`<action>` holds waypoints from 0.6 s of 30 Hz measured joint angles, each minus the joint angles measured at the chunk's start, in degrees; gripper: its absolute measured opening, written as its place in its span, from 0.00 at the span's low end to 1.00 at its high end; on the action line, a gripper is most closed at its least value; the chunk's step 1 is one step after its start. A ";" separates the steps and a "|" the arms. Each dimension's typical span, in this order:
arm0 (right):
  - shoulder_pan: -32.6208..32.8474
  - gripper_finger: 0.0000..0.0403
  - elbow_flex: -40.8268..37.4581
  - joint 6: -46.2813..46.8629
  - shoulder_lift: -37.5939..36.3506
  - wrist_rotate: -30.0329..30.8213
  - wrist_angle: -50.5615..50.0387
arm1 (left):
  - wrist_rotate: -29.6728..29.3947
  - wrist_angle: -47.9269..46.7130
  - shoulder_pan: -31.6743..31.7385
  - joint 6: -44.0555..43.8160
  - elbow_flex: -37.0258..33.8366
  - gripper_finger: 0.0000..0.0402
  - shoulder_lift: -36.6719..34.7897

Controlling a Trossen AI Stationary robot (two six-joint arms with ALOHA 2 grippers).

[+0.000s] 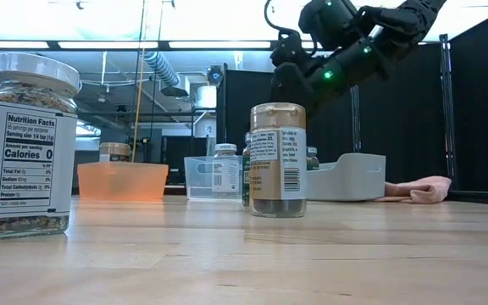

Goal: Sort spices by type
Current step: Put the white seasoning bottle into the transparent bin

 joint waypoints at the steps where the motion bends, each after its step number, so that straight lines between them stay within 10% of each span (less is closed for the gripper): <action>1: 0.31 0.86 0.00 -0.02 0.01 -0.34 0.56 | 0.00 0.02 0.00 -0.20 0.00 0.84 0.00; 18: 0.78 0.85 0.00 0.02 0.01 -0.51 0.96 | 0.00 0.02 0.00 -0.79 0.00 0.84 0.00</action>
